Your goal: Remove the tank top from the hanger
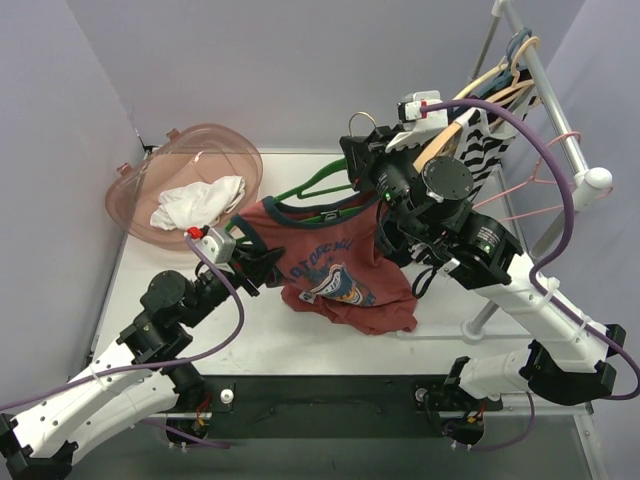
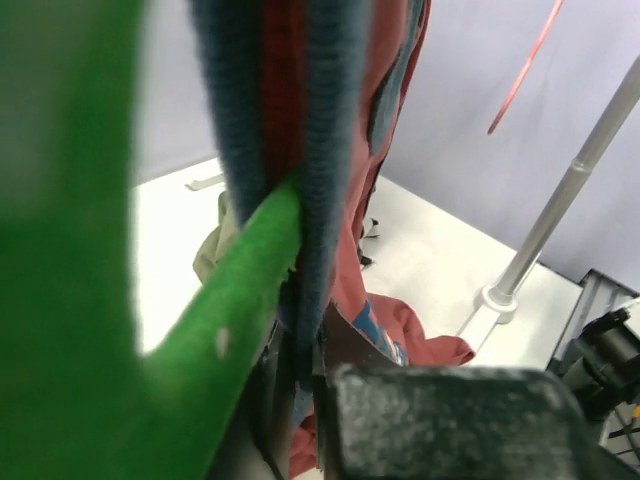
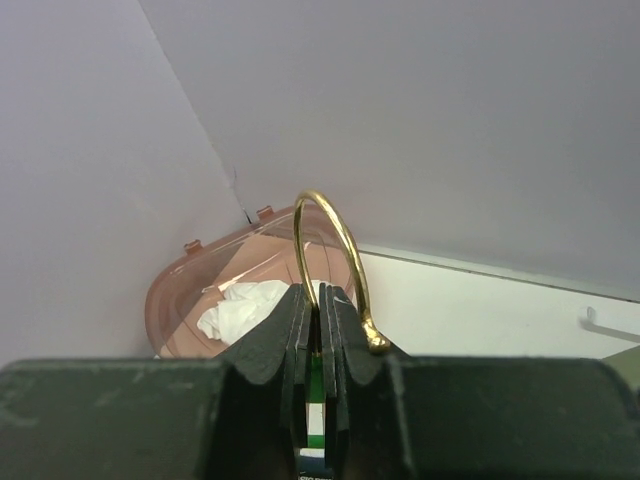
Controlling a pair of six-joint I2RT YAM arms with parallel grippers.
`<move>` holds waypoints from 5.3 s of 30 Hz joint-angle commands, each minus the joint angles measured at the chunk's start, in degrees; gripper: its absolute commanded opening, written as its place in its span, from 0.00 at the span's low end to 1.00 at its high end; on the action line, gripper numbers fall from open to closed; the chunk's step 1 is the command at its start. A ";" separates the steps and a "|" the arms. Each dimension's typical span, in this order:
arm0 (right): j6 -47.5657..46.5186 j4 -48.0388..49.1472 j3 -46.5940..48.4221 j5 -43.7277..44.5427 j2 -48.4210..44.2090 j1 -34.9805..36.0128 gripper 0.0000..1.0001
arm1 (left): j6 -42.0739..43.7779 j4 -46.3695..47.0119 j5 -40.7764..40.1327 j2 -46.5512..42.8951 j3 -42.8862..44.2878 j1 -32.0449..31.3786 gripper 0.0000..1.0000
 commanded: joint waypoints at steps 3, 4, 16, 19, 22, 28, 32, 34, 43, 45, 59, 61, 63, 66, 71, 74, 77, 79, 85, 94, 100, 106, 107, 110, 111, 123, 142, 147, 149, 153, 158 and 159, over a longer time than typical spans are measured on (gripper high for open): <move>-0.72 7.22 -3.43 1.92 -4.14 0.52 0.00 | 0.41 0.30 -1.59 -1.53 1.13 0.20 0.00; -1.08 7.31 -5.18 2.45 -4.67 -0.18 0.00 | -0.02 -0.40 -1.68 -1.97 0.96 0.20 0.00; -2.84 7.13 -10.47 5.09 -7.40 -5.72 0.00 | -4.94 -12.27 -8.08 -10.76 3.42 0.20 0.00; -2.67 6.87 -10.56 5.18 -7.66 -6.08 0.00 | -5.56 -14.56 -10.98 -13.48 3.77 0.11 0.00; -1.88 6.78 -10.56 5.27 -8.27 -6.16 0.00 | -6.70 -17.19 -15.89 -15.51 4.03 0.11 0.00; 0.06 6.78 -9.50 4.66 -8.71 -6.16 0.00 | -11.01 -24.58 -26.99 -17.36 5.61 0.11 0.00; 1.11 6.61 -9.06 3.95 -8.71 -6.16 0.00 | -12.59 -25.89 -27.35 -17.62 6.49 0.20 0.00; 0.76 6.61 -8.71 3.95 -8.45 -6.16 0.00 | -12.34 -26.34 -26.03 -17.36 7.72 0.20 0.00; 0.76 3.80 -11.08 -1.49 -6.61 -6.08 0.00 | -12.24 -25.11 -14.60 -14.72 14.31 0.20 0.00; 0.50 1.60 -11.26 -0.98 -5.90 -6.16 0.00 | -12.16 -26.15 -17.22 -14.72 15.54 0.20 0.00; -0.91 -1.39 -8.10 2.99 -5.81 -6.87 0.00 | -17.95 -36.61 -37.26 -14.90 17.83 0.11 0.00; -0.73 -0.52 -8.27 3.25 -6.25 -6.87 0.00 | -18.48 -37.85 -38.15 -15.24 18.27 0.11 0.00; -0.64 -0.08 -8.10 2.64 -6.43 -6.87 0.00 | -17.53 -36.98 -36.41 -15.25 18.45 0.02 0.00; -0.03 0.45 -8.27 0.10 -6.60 -6.87 0.00 | -13.84 -34.35 -28.07 -14.20 18.10 -0.15 0.00; 2.08 1.86 -9.33 -2.81 -7.13 -6.69 0.00 | -9.18 -36.09 -14.02 -9.45 21.34 -0.24 0.49; 2.52 1.86 -9.15 -3.25 -7.04 -6.69 0.00 | -7.77 -36.62 -8.74 -8.66 21.52 -0.16 0.57; 3.13 1.77 -9.24 -3.61 -6.87 -6.43 0.00 | -7.94 -34.00 -5.30 -8.66 21.17 -0.16 0.58; 3.22 1.77 -9.41 -3.69 -6.87 -6.25 0.00 | -8.20 -33.37 -4.32 -7.87 21.61 -0.15 0.59; 3.14 2.12 -9.85 -3.43 -6.61 -5.64 0.00 | -5.67 -30.91 5.77 -5.84 23.37 -0.15 0.65; 4.54 1.25 -10.29 -5.71 -7.13 -5.46 0.00 | 3.73 -36.70 6.84 -3.56 28.29 -0.24 0.65; 7.44 1.95 -11.08 -12.38 -9.77 -5.64 0.00 | 9.99 -38.90 10.88 -4.17 26.71 -0.24 0.63; 6.74 1.16 -11.26 -19.50 -11.61 -5.55 0.00 | 11.13 -40.48 15.19 -4.70 27.41 -0.16 0.63; 7.00 0.90 -11.35 -19.86 -11.70 -5.55 0.00 | 12.61 -40.58 15.71 -4.61 27.32 -0.15 0.63; 7.96 1.33 -11.70 -20.31 -11.70 -5.55 0.00 | 12.72 -39.00 17.12 -4.52 25.83 -0.16 0.63; 8.23 1.51 -11.96 -20.13 -11.61 -5.55 0.00 | 12.19 -38.30 18.00 -4.79 24.79 -0.15 0.63; 9.90 2.04 -10.91 -20.04 -10.38 -5.64 0.00 | 9.99 -29.25 22.93 -5.41 18.80 -0.24 0.68; 6.04 1.77 -15.38 -12.41 -11.61 -6.95 0.00 | 8.41 -25.19 11.86 -10.67 14.85 -0.15 0.00; 5.95 1.60 -16.01 -8.98 -11.35 -8.89 0.00 | 6.48 -27.38 6.85 -16.30 15.72 -0.15 0.00; 6.12 1.60 -15.05 -8.18 -11.18 -9.06 0.00 | 6.39 -28.62 4.57 -17.79 16.07 -0.15 0.00; 6.04 1.60 -12.50 -5.98 -10.21 -9.07 0.00 | 6.30 -31.95 -1.14 -19.73 15.46 -0.16 0.00; 4.46 0.54 -8.36 -4.58 -8.54 -9.07 0.00 | 4.72 -33.54 -10.54 -22.18 14.93 -0.24 0.00; 4.45 0.72 -7.75 -4.57 -8.45 -9.15 0.00 | 4.54 -33.63 -11.69 -22.45 15.02 -0.33 0.00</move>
